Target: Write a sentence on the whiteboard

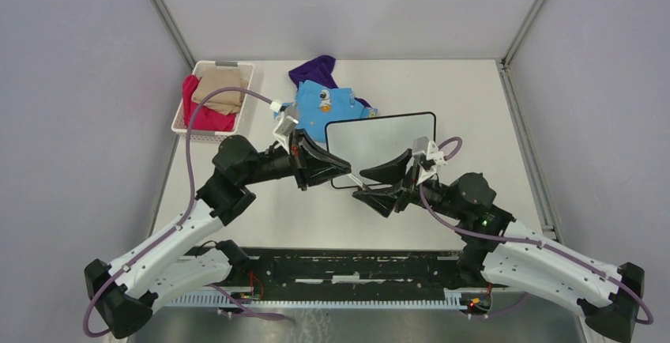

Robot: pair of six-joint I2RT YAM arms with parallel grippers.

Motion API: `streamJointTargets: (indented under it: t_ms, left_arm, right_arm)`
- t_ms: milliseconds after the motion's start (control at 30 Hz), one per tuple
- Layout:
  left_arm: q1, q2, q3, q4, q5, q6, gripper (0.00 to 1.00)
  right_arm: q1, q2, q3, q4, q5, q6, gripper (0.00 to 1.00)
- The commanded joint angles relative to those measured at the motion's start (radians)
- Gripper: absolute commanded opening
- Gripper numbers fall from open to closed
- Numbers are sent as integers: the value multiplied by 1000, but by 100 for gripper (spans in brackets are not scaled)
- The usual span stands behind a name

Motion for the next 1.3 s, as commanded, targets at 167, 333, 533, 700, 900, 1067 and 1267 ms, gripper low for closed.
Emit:
streamJointTargets:
  t_ms: [167, 333, 533, 700, 900, 1067, 1267]
  left_arm:
    - [-4, -91, -55, 276, -237, -235, 2]
    - [-4, -98, -73, 355, -256, -310, 2]
    - [-6, -101, -103, 454, -316, -392, 2]
    - [-9, -97, -97, 452, -374, -414, 2]
    - [-16, -108, -100, 443, -455, -420, 2]
    - [-27, -109, -85, 385, -497, -396, 2]
    - [-32, -115, -78, 333, -521, -374, 2]
  right_arm:
    - [-3, -20, -52, 309, 110, 153, 64]
    - [-3, 21, -58, 473, 98, 233, 59]
    - [-3, 99, -60, 698, 80, 357, 62]
    - [-5, 153, -24, 771, 110, 406, 61]
    - [-4, 180, -20, 806, 197, 451, 56]
    - [-11, 208, -8, 817, 237, 495, 57]
    - [-15, 239, 28, 811, 234, 525, 52]
